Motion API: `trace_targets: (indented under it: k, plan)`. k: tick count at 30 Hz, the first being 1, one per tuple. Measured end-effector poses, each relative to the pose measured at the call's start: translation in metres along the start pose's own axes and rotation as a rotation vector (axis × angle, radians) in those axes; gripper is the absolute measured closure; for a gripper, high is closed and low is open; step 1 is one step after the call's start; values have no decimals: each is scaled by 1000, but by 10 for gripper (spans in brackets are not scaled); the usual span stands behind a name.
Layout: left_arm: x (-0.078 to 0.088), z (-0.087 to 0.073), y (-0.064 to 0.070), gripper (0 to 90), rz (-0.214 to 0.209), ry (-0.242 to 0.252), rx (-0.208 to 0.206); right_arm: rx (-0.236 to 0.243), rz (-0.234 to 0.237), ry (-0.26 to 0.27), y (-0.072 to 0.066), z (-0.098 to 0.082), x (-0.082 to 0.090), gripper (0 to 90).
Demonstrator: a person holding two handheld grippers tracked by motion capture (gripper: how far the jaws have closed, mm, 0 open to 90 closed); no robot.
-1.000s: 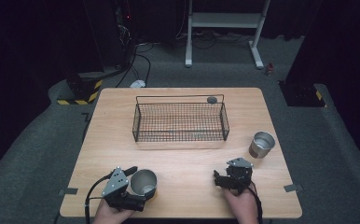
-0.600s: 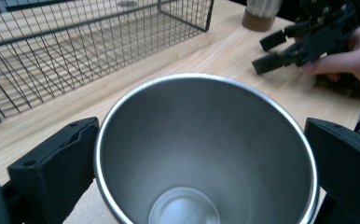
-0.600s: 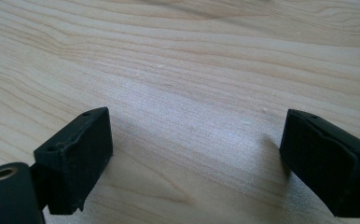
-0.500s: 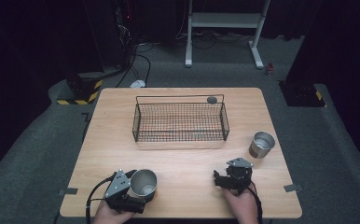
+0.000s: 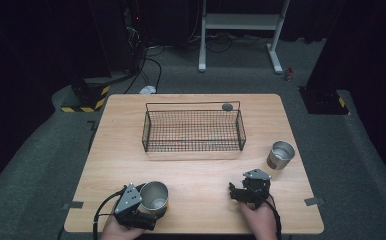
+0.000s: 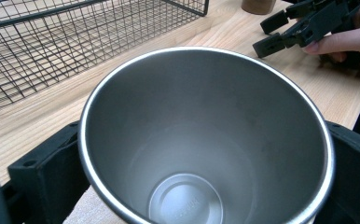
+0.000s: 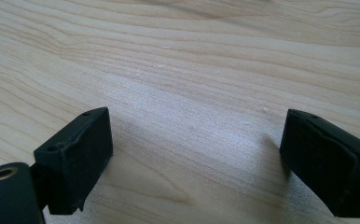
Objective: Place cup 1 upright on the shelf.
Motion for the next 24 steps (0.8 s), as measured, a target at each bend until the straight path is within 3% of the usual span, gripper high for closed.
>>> trace_targets:
  k: [16, 24]
  plan:
    - [1, 0, 0, 104, -2, 33, -10, 1, 1, -2, 0, 0, 0, 92]
    - [2, 0, -1, 111, 5, 37, -15, 1, 1, -1, 0, 0, 0, 92]
Point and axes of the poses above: each handheld gripper's, and its own axes: x roughly backward along the jaws, z roughly out of its top, y roughly to its right, the point moved 8 cm from there along -x, roughly forward along the jaws, and after that the axes turned 10 degrees about -z, right-handed, at the moved point
